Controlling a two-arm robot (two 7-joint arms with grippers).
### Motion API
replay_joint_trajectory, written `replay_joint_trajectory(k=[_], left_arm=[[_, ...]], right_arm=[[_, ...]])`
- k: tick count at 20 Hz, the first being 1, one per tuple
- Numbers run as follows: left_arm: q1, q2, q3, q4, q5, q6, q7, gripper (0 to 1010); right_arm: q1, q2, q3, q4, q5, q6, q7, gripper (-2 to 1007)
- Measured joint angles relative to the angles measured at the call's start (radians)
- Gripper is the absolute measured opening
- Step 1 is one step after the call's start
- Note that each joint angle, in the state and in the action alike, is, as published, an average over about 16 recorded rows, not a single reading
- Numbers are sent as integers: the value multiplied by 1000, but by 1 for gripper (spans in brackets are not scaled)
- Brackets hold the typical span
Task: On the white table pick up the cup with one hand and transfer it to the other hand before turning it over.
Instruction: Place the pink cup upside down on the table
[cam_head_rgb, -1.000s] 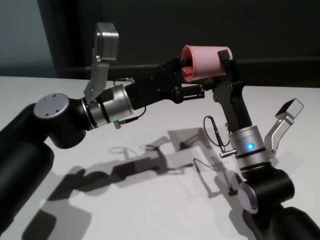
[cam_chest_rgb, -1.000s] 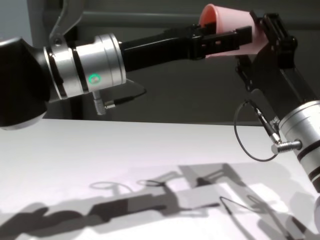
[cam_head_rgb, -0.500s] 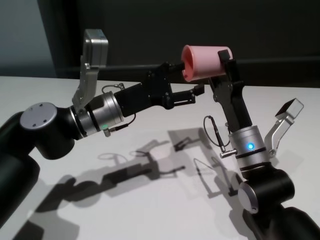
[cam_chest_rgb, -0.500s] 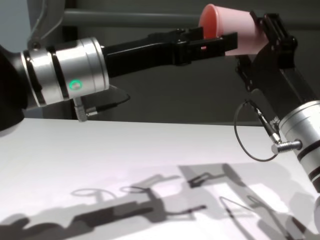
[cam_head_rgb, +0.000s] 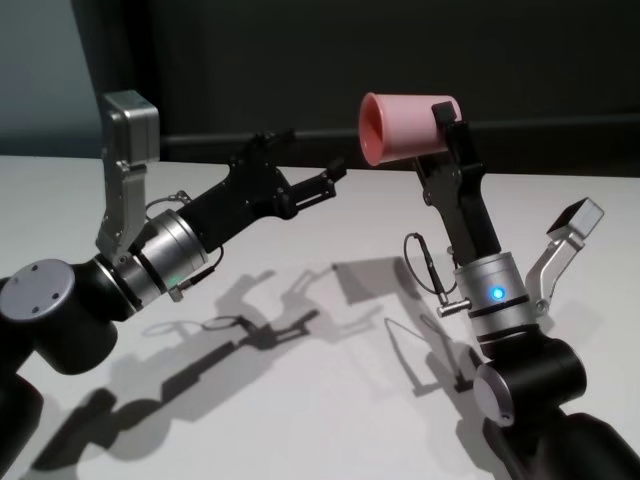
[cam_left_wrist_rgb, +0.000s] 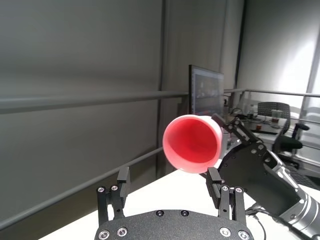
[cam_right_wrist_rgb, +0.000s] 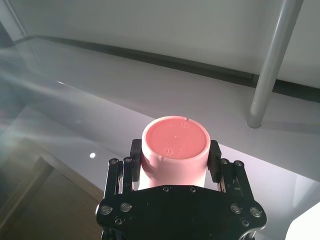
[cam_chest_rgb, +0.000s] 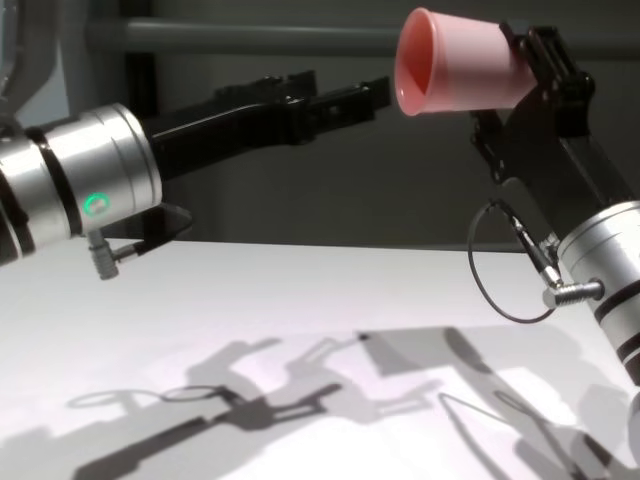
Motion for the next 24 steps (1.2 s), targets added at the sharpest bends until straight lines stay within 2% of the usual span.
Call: replay_joint_trajectory(k=[8, 14, 19, 24], left_arm=[[111, -4, -67, -62, 63, -3, 208, 1003], [180, -27, -114, -84, 103, -11, 331, 1003], [233, -49, -150, -100, 130, -29, 408, 1003], [278, -72, -180, -108, 147, -55, 453, 1003]], right_arm=[[0, 0, 0, 0, 0, 0, 0, 757], [0, 0, 0, 0, 0, 0, 0, 757], [0, 0, 0, 0, 0, 0, 0, 757], [0, 0, 0, 0, 0, 0, 0, 757]])
